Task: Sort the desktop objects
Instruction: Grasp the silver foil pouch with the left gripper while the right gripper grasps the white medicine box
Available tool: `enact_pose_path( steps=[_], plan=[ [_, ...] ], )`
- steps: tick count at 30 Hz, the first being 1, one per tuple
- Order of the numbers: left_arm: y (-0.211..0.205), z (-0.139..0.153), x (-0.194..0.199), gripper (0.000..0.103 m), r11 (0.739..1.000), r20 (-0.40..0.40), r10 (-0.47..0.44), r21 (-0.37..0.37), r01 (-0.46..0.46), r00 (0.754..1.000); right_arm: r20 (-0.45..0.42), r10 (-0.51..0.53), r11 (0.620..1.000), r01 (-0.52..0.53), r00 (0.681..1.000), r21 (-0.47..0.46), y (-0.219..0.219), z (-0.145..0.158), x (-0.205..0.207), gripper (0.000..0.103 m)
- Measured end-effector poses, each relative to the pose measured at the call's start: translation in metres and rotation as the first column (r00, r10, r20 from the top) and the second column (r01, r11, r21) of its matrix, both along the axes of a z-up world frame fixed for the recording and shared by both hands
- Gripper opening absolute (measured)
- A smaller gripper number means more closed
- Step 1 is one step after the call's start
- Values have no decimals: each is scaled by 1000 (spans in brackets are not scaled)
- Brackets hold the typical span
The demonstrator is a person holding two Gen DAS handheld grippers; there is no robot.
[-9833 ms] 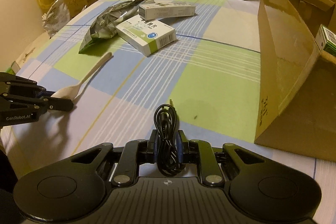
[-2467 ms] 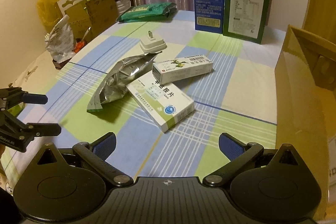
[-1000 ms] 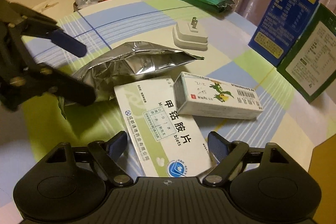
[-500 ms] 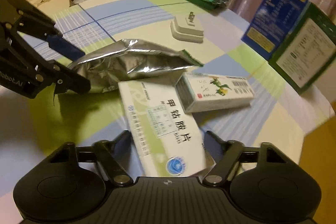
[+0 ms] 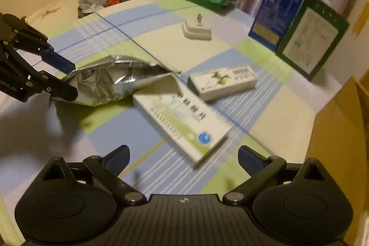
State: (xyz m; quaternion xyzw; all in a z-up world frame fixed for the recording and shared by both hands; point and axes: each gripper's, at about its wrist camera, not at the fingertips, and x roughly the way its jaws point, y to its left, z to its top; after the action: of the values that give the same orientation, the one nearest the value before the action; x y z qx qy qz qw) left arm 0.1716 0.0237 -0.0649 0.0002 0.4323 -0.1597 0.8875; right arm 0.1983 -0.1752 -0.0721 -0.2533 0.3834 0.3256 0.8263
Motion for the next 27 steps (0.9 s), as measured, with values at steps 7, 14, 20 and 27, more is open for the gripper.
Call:
enact_pose_path(
  steps=[7, 14, 20, 27],
  plan=[
    [-7, -6, 24, 70, 998, -30, -58, 3, 58, 998, -33, 160, 983, -162, 987, -80, 27, -18, 42, 98],
    [-11, -19, 42, 70, 995, -89, -98, 25, 101, 991, -157, 207, 969, -225, 966, -105, 43, -43, 74, 95],
    [-21, -24, 55, 70, 990, -115, -119, 67, 127, 986, -195, 79, 992, -97, 978, -83, 24, -37, 62, 74],
    [-34, -35, 68, 68, 979, -188, -144, 119, 168, 972, -284, -151, 988, 135, 947, -74, -14, -29, 19, 71]
  ],
)
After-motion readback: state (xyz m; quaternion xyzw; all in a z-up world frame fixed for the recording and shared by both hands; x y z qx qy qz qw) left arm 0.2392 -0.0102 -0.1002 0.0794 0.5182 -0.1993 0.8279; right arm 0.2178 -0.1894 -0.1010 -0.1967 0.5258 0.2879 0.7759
